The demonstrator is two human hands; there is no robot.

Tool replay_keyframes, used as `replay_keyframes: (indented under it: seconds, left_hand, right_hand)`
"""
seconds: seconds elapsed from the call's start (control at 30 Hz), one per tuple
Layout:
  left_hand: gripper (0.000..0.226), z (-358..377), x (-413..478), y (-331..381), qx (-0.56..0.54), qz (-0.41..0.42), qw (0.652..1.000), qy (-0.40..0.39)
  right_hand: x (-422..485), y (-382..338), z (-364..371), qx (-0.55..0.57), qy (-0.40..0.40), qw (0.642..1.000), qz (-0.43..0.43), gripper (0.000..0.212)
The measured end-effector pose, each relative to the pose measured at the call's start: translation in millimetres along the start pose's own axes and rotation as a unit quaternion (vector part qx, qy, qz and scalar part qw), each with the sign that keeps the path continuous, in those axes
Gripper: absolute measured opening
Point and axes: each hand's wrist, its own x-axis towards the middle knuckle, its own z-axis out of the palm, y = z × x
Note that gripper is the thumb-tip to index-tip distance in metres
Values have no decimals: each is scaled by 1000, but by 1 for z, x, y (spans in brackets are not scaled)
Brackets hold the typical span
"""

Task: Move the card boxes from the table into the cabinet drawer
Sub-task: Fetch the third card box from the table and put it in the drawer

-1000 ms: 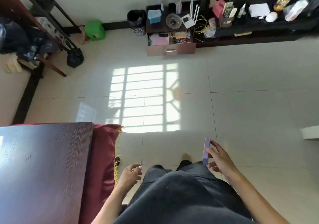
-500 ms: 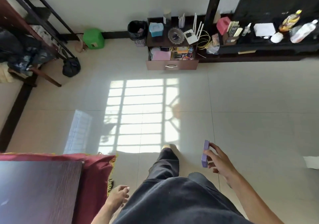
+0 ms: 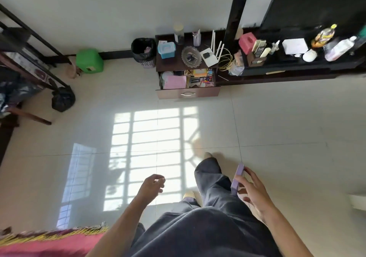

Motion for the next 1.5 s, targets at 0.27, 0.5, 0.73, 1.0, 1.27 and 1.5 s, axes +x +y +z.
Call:
replay_keyframes:
  seconds: [0.27,0.5,0.73,1.0,1.27,1.5]
  left_hand:
    - [17,-18,46,79,-18,-53,998,23]
    - [16,-51,82,100,-18,-104,993,46]
    - [15,-107,151,139,42,-109,993,33]
    - [19,-176,255,259,-11,-122,992,9]
    - [12,-191,342,405,-54,-39,998,-13]
    - [15,-175,372,464,-33,-79,996,-2]
  right_hand:
    - [98,-110,-11,-21,-1,1000,-12,34]
    - [171,-214,4,-93,-55,994,-15,53]
    - [234,-301,46,-122,-50,991,-28,49]
    - [284,-387,89,-110,-31,993,-26,55]
    - [342,-452,94,-89,-51,995,-16,47]
    - [416,-517,68,-117,-69,991,-2,51]
